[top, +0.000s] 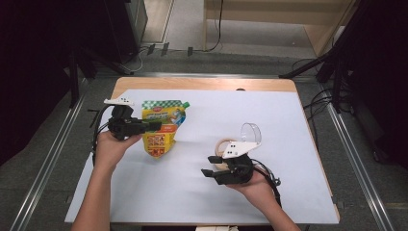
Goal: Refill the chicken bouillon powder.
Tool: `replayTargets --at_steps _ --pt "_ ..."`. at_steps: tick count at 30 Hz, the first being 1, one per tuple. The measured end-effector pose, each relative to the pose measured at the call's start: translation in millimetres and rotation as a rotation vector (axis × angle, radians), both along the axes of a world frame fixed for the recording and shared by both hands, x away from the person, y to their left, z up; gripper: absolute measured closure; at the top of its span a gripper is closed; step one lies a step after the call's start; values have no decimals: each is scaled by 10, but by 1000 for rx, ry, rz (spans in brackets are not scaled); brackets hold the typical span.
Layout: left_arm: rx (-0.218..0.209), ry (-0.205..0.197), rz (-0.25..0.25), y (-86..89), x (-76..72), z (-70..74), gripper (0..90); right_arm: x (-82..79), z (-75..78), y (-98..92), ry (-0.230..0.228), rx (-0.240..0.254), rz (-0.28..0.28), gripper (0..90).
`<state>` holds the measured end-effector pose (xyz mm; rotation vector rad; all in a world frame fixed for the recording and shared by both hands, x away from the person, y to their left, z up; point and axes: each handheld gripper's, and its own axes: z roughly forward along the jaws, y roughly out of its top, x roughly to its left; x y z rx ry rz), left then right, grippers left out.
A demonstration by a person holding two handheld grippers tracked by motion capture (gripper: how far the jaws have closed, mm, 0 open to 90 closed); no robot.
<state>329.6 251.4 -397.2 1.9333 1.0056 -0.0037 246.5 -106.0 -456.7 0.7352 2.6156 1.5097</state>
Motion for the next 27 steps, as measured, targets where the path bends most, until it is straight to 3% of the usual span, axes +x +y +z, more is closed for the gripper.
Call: replayTargets --at_steps 5,12,18,22,27 --pt "-31 -12 -30 39 -20 45 718 -6 -20 0 2 -12 -3 503" --pt "-25 -21 -48 29 -55 163 644 -22 -10 6 0 -17 -2 503" --pt "-21 -14 0 32 -82 307 614 -18 7 -4 17 -30 4 497" --pt "-5 -3 14 31 -92 384 612 -16 24 -13 22 -35 2 497" --pt "-17 5 24 45 -103 493 603 -20 58 -45 22 -35 -7 498"
